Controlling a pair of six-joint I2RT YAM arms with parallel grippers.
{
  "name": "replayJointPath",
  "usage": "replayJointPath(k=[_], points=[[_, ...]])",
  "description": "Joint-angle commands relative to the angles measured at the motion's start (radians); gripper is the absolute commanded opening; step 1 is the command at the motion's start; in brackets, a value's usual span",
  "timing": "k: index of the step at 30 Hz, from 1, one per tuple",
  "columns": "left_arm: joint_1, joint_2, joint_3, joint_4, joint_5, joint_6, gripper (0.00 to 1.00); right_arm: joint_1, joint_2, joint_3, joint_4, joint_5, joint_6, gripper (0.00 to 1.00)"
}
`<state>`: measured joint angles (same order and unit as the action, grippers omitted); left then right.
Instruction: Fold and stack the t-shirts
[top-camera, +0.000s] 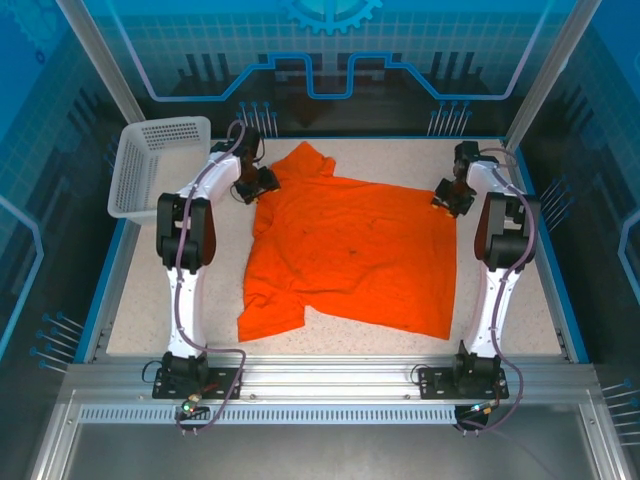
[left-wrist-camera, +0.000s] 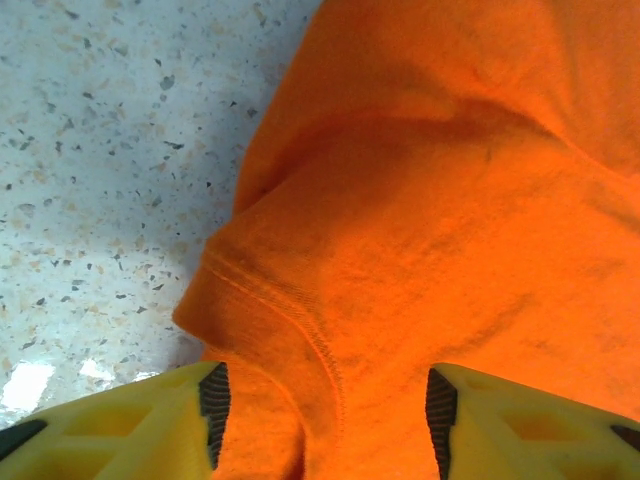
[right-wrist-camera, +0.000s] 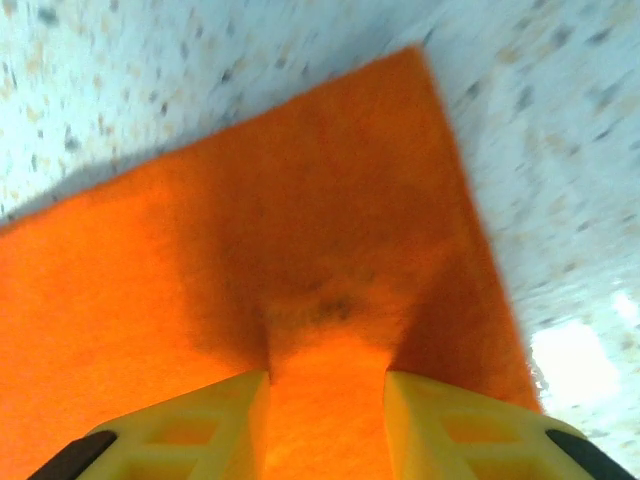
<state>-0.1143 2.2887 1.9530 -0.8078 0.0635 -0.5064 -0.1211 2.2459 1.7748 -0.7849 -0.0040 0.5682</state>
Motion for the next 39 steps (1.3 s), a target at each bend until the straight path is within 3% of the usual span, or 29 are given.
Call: replayJointPath(k=[1,6,11,15,19,21,27,30,33,37,39], points=[[-0.006,0.032,0.029,-0.016,-0.014,0.077,0.53,-0.029,0.035,0.019,-0.024,-0.036,0.009,0.36],[-0.025,0.053,0.022,-0.007,-0.095,0.084,0.49,-0.047,0.037,0.008,-0.006,-0.049,0.013,0.36],[-0.053,0.090,0.069,-0.005,-0.087,0.077,0.41,-0.065,0.041,0.012,0.004,-0.060,0.020,0.36],[-0.084,0.115,0.106,-0.004,-0.083,0.049,0.17,-0.082,0.043,0.008,0.011,-0.064,0.030,0.36],[-0.129,0.134,0.162,-0.013,-0.114,0.036,0.04,-0.101,0.044,0.007,0.014,-0.069,0.048,0.36],[-0.157,0.149,0.207,-0.048,-0.177,0.034,0.03,-0.113,0.036,-0.004,0.022,-0.069,0.060,0.36],[-0.273,0.233,0.379,-0.217,-0.554,0.084,0.00,-0.126,0.023,-0.031,0.044,-0.076,0.075,0.36],[-0.321,0.228,0.355,-0.197,-0.615,0.098,0.00,-0.126,0.028,-0.029,0.045,-0.082,0.076,0.37],[-0.344,0.218,0.343,-0.195,-0.553,0.101,0.44,-0.126,0.028,-0.032,0.046,-0.086,0.076,0.40],[-0.322,0.108,0.267,-0.196,-0.424,0.060,0.79,-0.127,0.009,-0.051,0.062,-0.092,0.081,0.46],[-0.281,-0.014,0.141,-0.128,-0.336,0.039,0.87,-0.128,-0.022,-0.078,0.092,-0.103,0.082,0.50]])
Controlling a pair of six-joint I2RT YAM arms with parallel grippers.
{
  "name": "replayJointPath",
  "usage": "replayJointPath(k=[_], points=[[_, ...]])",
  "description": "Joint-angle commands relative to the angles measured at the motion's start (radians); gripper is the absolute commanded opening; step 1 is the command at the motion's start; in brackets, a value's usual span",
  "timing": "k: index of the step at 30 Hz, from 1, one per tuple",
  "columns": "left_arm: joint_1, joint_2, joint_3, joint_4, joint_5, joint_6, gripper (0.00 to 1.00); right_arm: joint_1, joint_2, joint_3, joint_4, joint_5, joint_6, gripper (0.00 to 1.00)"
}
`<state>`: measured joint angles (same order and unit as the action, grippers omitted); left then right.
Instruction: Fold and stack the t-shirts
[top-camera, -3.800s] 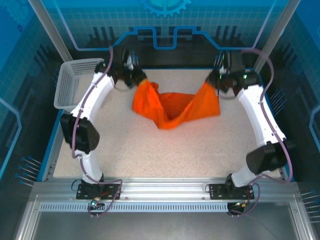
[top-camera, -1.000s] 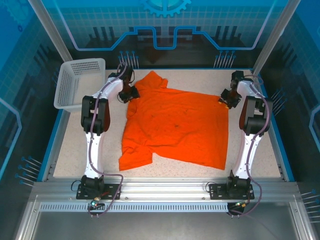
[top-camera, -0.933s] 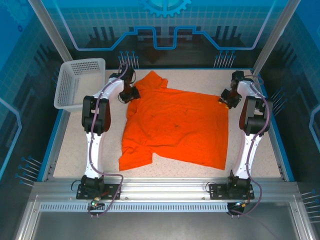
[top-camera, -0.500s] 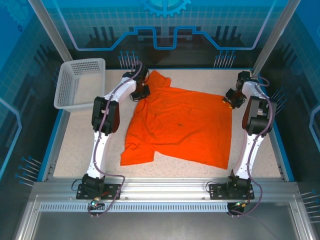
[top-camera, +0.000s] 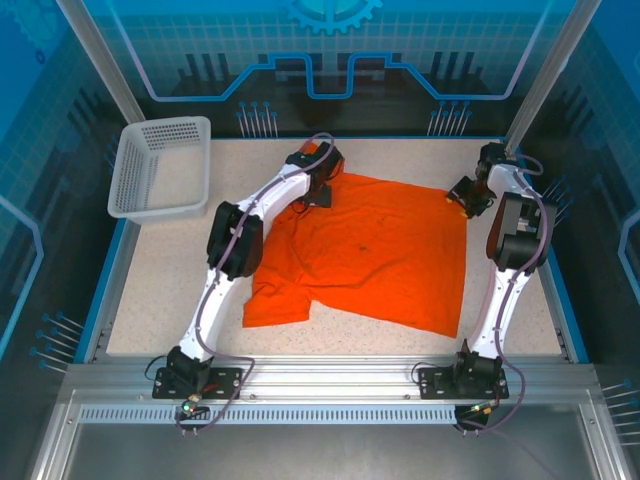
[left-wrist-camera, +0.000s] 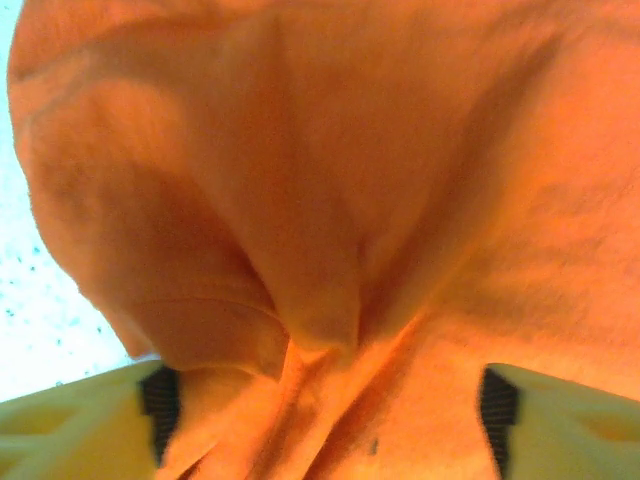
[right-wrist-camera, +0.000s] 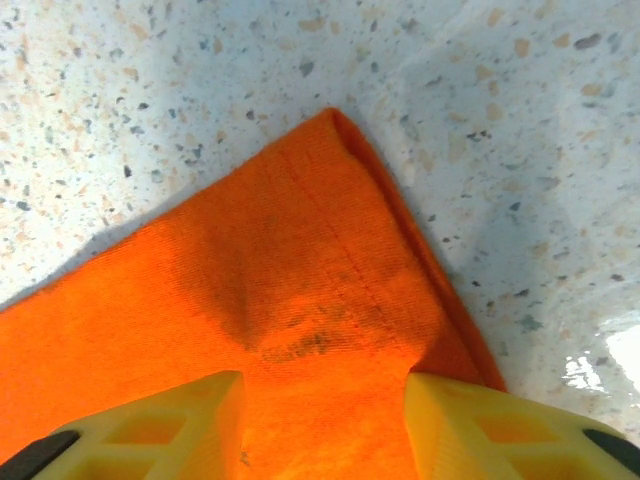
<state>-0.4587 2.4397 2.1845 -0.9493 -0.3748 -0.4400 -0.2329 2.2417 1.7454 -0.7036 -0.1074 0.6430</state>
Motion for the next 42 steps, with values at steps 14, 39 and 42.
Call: replayJointPath(k=[14,39,42], points=[[0.324,-0.382,-0.565,0.188,0.588,-0.206,0.69,0.023,-0.111,-0.091,0.059,-0.051,-0.020,0.55],[0.233,-1.415,-1.650,0.268,0.562,-0.421,0.67,0.256,-1.246,-1.090,-0.325,0.214,0.333,0.76],[0.215,-1.436,-1.716,0.317,0.593,-0.431,0.66,0.200,-1.346,-1.134,-0.369,0.180,0.365,0.69]])
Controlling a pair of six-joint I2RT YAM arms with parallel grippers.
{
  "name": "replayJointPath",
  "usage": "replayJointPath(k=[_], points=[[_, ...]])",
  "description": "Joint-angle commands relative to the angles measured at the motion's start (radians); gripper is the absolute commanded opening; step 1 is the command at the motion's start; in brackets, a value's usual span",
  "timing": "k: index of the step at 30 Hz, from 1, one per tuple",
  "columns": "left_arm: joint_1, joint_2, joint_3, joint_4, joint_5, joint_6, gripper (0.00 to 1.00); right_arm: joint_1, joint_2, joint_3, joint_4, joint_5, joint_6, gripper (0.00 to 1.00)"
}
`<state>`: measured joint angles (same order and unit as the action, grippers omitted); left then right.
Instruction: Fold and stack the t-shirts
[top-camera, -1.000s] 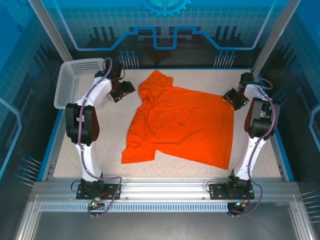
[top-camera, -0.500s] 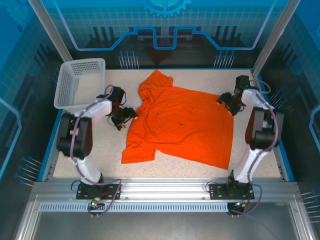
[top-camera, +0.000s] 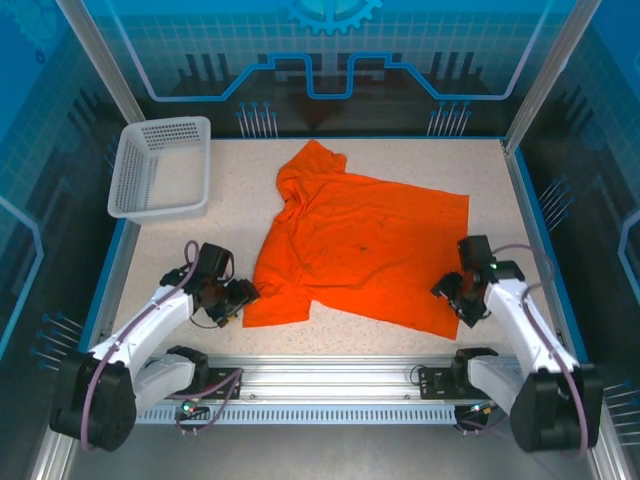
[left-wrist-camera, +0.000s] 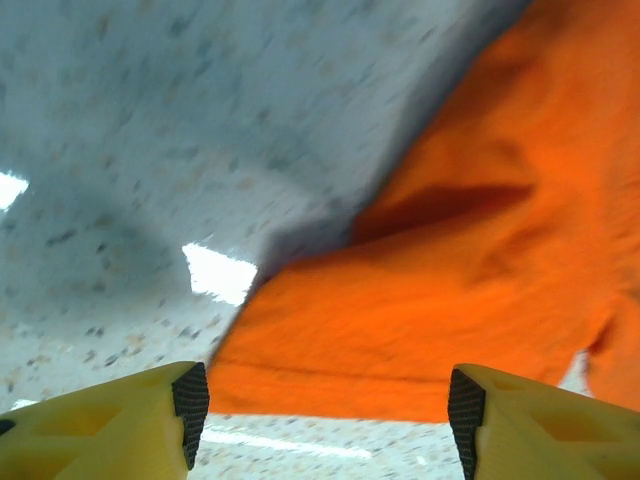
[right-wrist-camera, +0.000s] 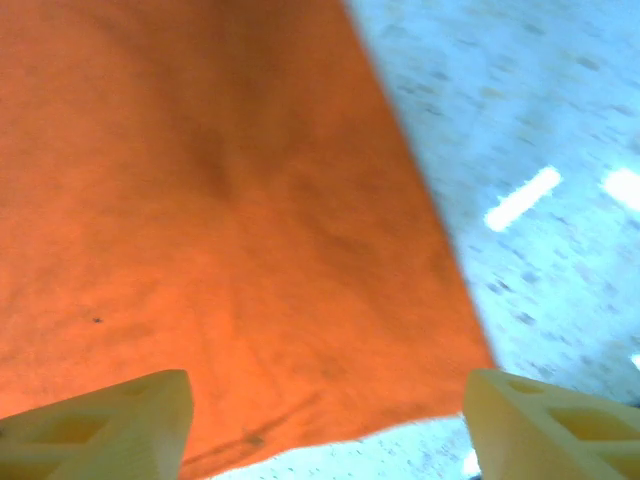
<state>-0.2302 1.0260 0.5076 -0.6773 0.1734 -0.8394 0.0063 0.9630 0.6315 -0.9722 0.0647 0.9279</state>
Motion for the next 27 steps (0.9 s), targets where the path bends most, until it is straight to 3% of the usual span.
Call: replayJointPath(k=[1,8,17,21,27], points=[[-0.018,-0.021,-0.052,0.061,0.053,-0.032,0.66,-0.053,-0.075,-0.028,-0.114,0.000,0.092,0.67],[-0.095,0.009,-0.089,0.167,0.076,-0.046,0.61,-0.078,-0.061,-0.113,-0.114,-0.082,0.160,0.57],[-0.111,0.054,-0.087,0.202,0.020,-0.003,0.53,-0.096,-0.007,-0.168,0.009,-0.139,0.236,0.41],[-0.119,0.058,-0.076,0.186,-0.013,0.017,0.51,-0.088,0.023,-0.184,0.038,-0.157,0.278,0.41],[-0.150,0.069,-0.074,0.189,-0.025,0.014,0.50,-0.054,-0.090,-0.177,-0.046,-0.120,0.354,0.45]])
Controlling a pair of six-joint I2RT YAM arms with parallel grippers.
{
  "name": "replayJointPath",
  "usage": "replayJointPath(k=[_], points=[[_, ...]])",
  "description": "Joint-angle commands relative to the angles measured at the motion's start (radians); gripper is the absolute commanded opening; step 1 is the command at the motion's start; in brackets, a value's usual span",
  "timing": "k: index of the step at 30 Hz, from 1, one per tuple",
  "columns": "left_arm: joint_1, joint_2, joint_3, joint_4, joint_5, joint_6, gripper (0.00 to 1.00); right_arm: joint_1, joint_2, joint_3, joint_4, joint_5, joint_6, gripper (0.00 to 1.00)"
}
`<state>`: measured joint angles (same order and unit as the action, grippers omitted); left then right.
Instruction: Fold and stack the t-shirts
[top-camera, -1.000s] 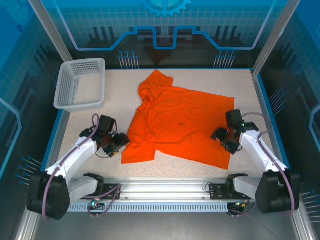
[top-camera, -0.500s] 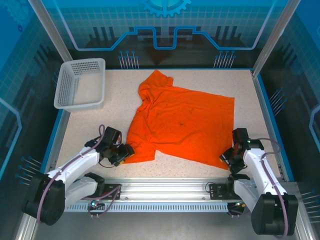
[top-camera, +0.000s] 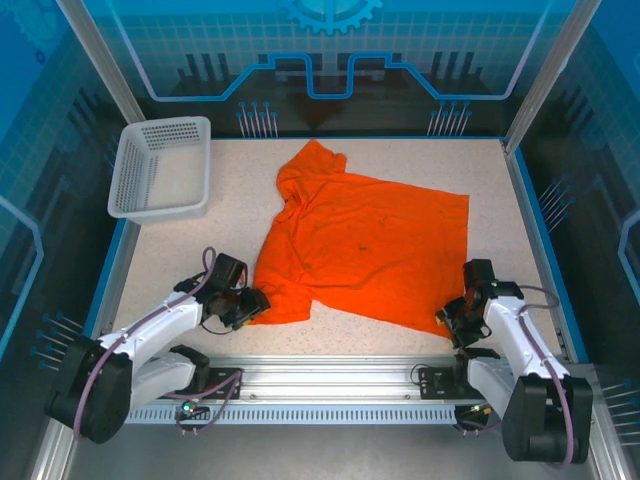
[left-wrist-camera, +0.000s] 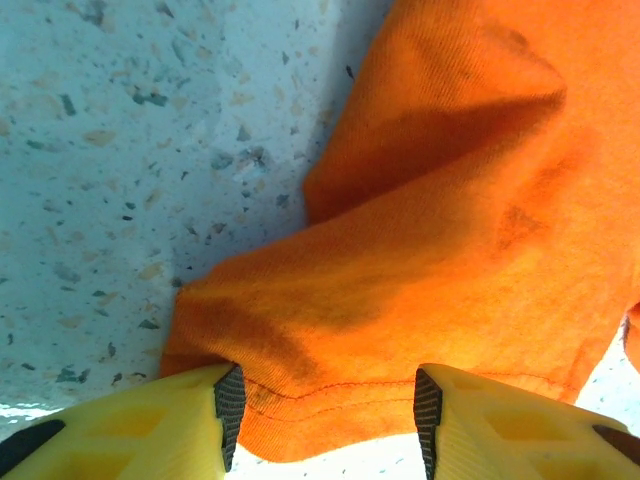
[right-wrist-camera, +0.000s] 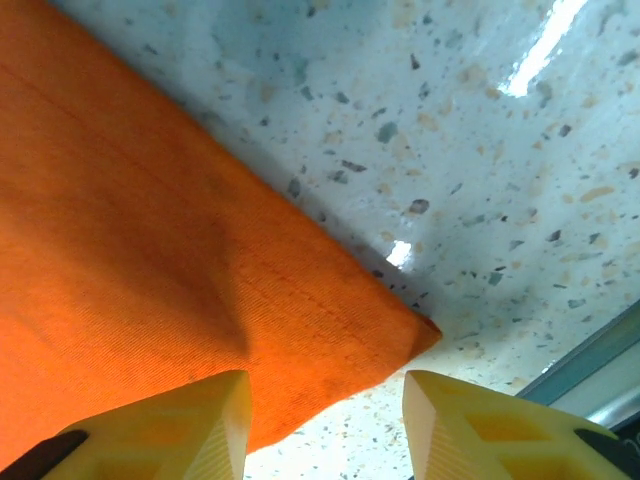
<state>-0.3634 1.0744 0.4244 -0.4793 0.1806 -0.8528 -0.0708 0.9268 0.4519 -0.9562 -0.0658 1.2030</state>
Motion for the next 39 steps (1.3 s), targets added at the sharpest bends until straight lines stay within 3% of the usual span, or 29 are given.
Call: replayJointPath(k=[1,6,13,20,28,34,39], points=[[-0.020,0.028,0.008,-0.004,-0.031,0.026,0.48,0.027,-0.066,-0.003,-0.064,0.013,0.097,0.45],[-0.023,0.050,0.023,0.012,-0.033,0.024,0.37,0.054,-0.035,-0.006,-0.061,0.014,0.160,0.42],[-0.026,0.048,0.043,0.008,-0.038,0.027,0.34,0.117,0.010,-0.022,-0.035,0.019,0.276,0.48],[-0.027,0.043,0.051,0.005,-0.038,0.034,0.30,0.121,-0.052,-0.065,-0.017,0.078,0.372,0.46],[-0.028,0.062,0.043,0.027,-0.035,0.050,0.20,0.087,-0.085,-0.113,0.055,0.102,0.364,0.31],[-0.027,0.075,0.061,0.023,-0.031,0.058,0.01,0.049,-0.084,-0.105,0.061,0.107,0.318,0.14],[-0.027,0.029,0.088,-0.015,-0.042,0.056,0.00,0.040,-0.088,-0.078,0.068,0.113,0.277,0.00]])
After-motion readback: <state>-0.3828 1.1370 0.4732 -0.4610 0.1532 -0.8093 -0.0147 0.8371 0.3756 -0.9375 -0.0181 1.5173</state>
